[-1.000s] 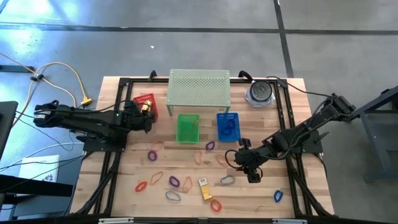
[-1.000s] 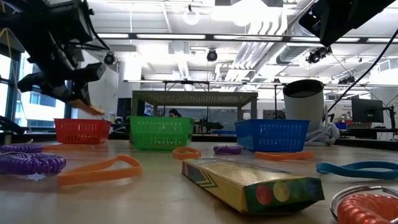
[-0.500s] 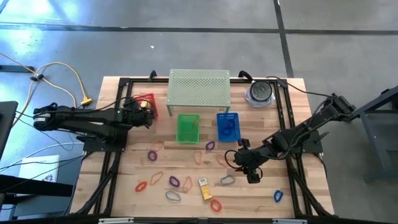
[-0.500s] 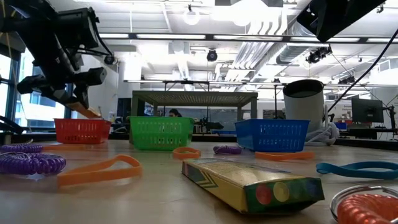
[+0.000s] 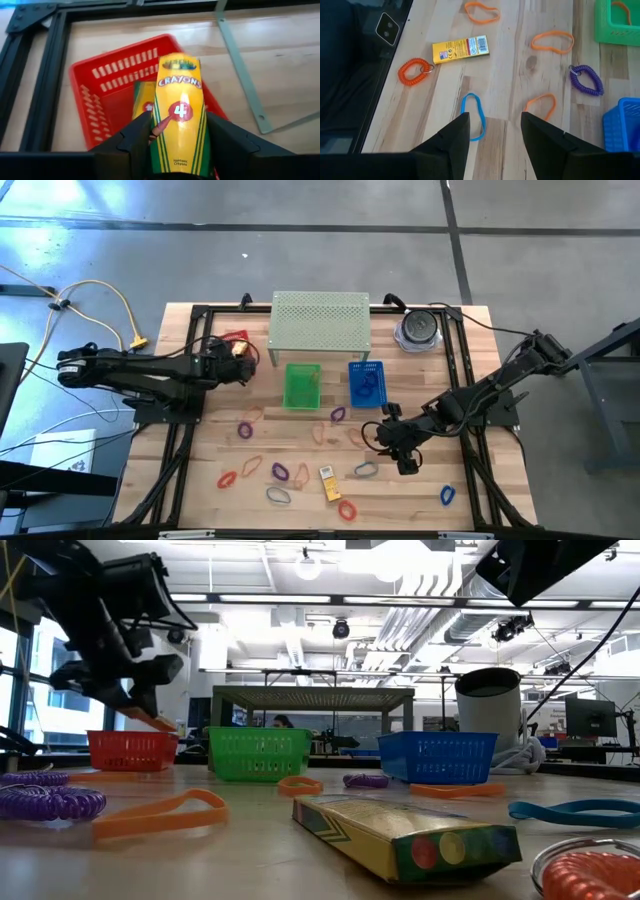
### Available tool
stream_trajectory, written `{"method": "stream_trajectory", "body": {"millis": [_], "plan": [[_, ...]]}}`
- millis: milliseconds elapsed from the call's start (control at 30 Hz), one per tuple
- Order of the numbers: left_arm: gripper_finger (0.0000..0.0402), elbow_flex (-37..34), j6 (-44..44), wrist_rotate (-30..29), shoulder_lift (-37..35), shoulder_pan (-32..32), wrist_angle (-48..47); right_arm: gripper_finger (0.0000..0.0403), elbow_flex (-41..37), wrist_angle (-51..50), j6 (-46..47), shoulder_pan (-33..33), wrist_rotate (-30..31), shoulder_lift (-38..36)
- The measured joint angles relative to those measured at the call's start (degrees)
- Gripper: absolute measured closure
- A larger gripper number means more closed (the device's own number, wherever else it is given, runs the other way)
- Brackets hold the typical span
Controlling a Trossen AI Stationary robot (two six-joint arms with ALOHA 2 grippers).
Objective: Pick & Place Office Desk Supplies
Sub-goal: Put the yellow crayon box into the red bin, then put the violet spring keychain into the blue bin
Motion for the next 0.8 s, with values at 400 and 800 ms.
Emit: {"method": "stream_trajectory", "body": {"millis": [400,800], "plan": [[0.0168,0.0,0.5,-0.6,0.6,0.6,-0.1,0.0237,0.0,0.0,0.0,0.0,0.0,0.0],[0.0167,3.8,15.6,9.8,-7.7,-7.3,2.7,0.0237,0.0,-0.1,0.0,0.0,0.0,0.0]]}}
